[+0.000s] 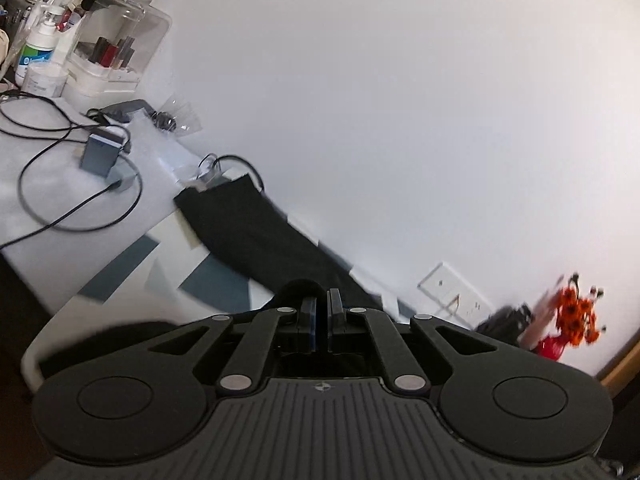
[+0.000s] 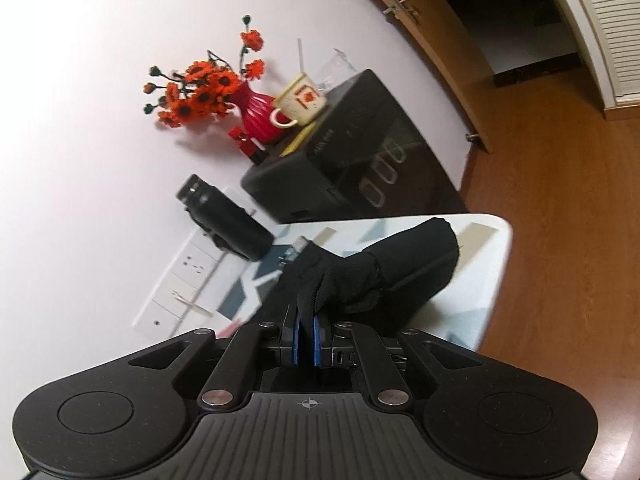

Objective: Fold clothes

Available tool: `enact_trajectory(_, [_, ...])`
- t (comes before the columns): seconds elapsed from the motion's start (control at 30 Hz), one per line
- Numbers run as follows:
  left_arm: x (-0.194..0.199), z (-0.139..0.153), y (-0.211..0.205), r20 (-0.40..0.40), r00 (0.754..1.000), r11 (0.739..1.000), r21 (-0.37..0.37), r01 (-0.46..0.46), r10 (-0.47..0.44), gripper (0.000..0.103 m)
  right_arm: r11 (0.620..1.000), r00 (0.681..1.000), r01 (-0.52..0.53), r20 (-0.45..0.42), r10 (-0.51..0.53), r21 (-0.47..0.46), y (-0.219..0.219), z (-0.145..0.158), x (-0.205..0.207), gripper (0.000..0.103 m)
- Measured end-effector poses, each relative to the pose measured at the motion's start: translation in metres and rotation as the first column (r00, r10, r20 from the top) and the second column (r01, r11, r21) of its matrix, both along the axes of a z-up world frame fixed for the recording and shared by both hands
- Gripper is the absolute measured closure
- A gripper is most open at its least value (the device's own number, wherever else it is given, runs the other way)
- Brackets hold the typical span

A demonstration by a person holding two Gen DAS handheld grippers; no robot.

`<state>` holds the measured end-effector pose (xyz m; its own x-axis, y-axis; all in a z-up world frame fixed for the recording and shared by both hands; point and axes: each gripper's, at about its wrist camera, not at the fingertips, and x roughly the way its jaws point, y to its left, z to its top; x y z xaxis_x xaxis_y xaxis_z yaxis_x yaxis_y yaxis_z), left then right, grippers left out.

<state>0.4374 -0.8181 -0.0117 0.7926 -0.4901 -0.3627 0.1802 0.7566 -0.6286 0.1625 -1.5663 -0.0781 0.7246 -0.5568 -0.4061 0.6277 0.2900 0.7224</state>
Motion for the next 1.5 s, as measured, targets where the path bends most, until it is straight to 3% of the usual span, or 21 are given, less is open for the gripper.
enact_trajectory(0.27, [0.107, 0.027, -0.047, 0.054, 0.998, 1.0, 0.013, -0.025, 0.024, 0.098, 0.997, 0.999, -0.05, 0.008, 0.05, -0.052, -0.039, 0.04, 0.078, 0.097])
enact_trajectory(0.47, [0.209, 0.02, -0.105, 0.016, 0.999, 0.997, 0.065, -0.032, 0.031, 0.098, 0.996, 0.997, -0.072, -0.002, 0.072, -0.054, -0.089, 0.036, 0.155, 0.097])
enact_trajectory(0.6, [0.273, -0.004, -0.149, -0.043, 0.999, 0.991, 0.132, -0.019, 0.025, 0.098, 0.998, 0.997, -0.068, -0.031, 0.067, -0.009, -0.122, 0.014, 0.201, 0.097])
enact_trajectory(0.83, [0.348, -0.082, -0.201, -0.237, 0.97, 0.973, 0.232, 0.0, 0.057, 0.098, 0.996, 0.984, -0.085, -0.154, 0.09, 0.041, -0.162, -0.035, 0.274, 0.097])
enact_trajectory(0.93, [0.361, -0.104, -0.216, -0.256, 0.964, 0.957, 0.291, 0.013, 0.065, 0.098, 0.995, 0.975, -0.084, -0.203, 0.091, 0.046, -0.171, -0.053, 0.297, 0.097])
enact_trajectory(1.13, [0.386, -0.106, -0.234, -0.218, 0.975, 0.971, 0.238, 0.018, 0.035, 0.097, 0.999, 0.974, -0.033, -0.225, 0.04, 0.037, -0.177, -0.068, 0.318, 0.097])
enact_trajectory(1.2, [0.399, -0.117, -0.248, -0.277, 0.961, 0.952, 0.299, 0.063, 0.023, 0.095, 0.999, 0.971, -0.022, -0.237, 0.027, 0.024, -0.178, -0.071, 0.324, 0.096])
enact_trajectory(1.23, [0.404, -0.122, -0.253, -0.324, 0.946, 0.932, 0.352, 0.092, 0.029, 0.09, 1.0, 0.97, -0.017, -0.243, 0.02, 0.017, -0.179, -0.072, 0.327, 0.089])
enact_trajectory(1.27, [0.407, -0.126, -0.257, -0.364, 0.931, 0.907, 0.4, 0.132, 0.025, 0.087, 0.999, 0.969, -0.032, -0.244, 0.037, 0.026, -0.178, -0.07, 0.329, 0.075])
enact_trajectory(1.3, [0.407, -0.126, -0.258, -0.38, 0.925, 0.888, 0.426, 0.172, 0.004, 0.087, 0.998, 0.968, -0.052, -0.243, 0.06, 0.039, -0.177, -0.068, 0.331, 0.065])
enact_trajectory(1.33, [0.403, -0.123, -0.255, -0.378, 0.925, 0.884, 0.426, 0.194, -0.021, 0.082, 0.996, 0.97, -0.077, -0.227, 0.086, 0.047, -0.173, -0.061, 0.331, 0.049])
enact_trajectory(1.4, [0.392, -0.108, -0.239, -0.36, 0.929, 0.893, 0.385, 0.234, -0.088, 0.062, 0.992, 0.972, -0.121, -0.201, 0.122, 0.019, -0.156, -0.045, 0.322, 0.043])
enact_trajectory(1.47, [0.378, -0.091, -0.219, -0.342, 0.929, 0.896, 0.355, 0.268, -0.142, 0.032, 0.986, 0.971, -0.163, -0.178, 0.158, -0.015, -0.137, -0.028, 0.313, 0.038])
enact_trajectory(1.5, [0.37, -0.083, -0.207, -0.324, 0.934, 0.89, 0.366, 0.272, -0.152, 0.028, 0.983, 0.969, -0.182, -0.176, 0.175, -0.028, -0.126, -0.022, 0.309, 0.038])
